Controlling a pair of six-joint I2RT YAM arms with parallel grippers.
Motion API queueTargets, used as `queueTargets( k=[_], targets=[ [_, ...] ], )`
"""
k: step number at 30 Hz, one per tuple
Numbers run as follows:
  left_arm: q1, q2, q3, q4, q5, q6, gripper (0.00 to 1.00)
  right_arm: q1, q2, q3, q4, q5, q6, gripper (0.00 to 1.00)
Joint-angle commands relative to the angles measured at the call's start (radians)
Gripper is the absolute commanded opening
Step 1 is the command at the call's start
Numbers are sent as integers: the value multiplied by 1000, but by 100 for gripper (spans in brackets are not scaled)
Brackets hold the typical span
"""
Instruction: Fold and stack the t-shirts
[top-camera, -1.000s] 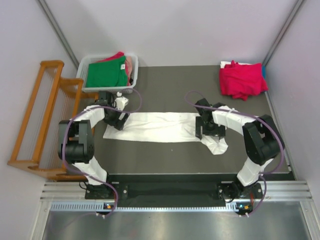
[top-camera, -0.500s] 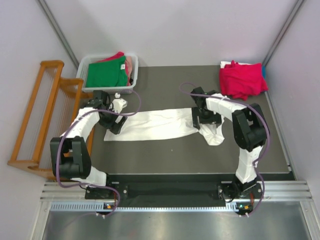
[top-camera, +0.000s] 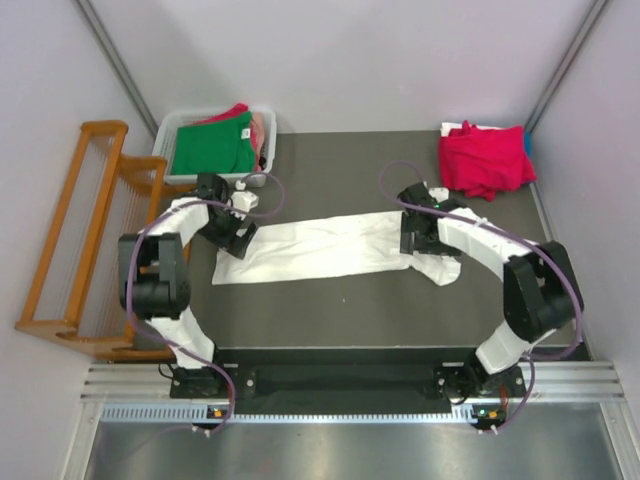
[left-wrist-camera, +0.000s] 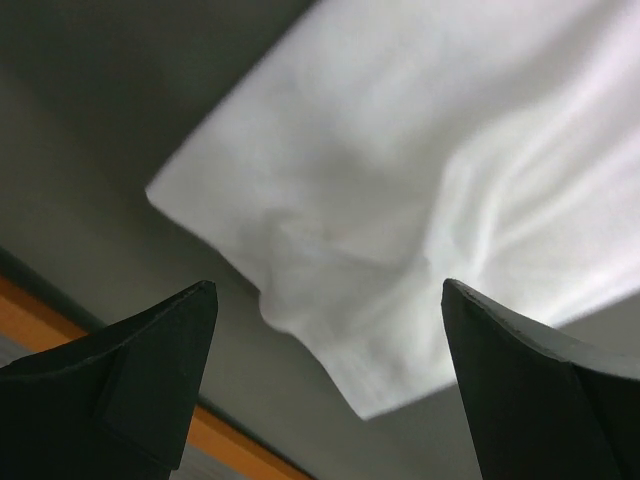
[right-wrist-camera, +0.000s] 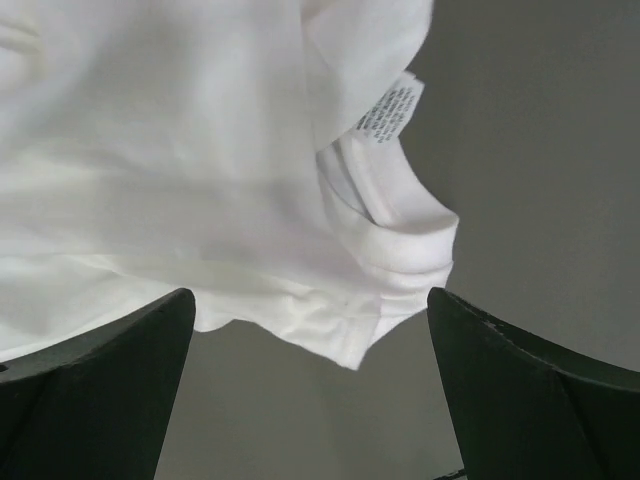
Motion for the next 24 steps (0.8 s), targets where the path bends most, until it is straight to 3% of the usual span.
queueTargets(
  k=[1, 5, 11, 15, 24],
  targets=[
    [6, 129, 124, 87, 13, -22, 98, 17, -142, 32, -18, 38, 31, 100],
    [6, 217, 210, 89, 13, -24, 98, 27, -171, 50, -44, 4, 39, 100],
    [6, 250, 215, 101, -3, -8, 98, 34, -188, 50, -48, -6, 68, 100],
    [6, 226, 197, 92, 6, -2, 98, 47, -139, 18, 2, -66, 120, 100],
    [3, 111, 129, 38, 6, 50, 98, 80, 46, -27, 107, -37, 163, 99]
  ],
)
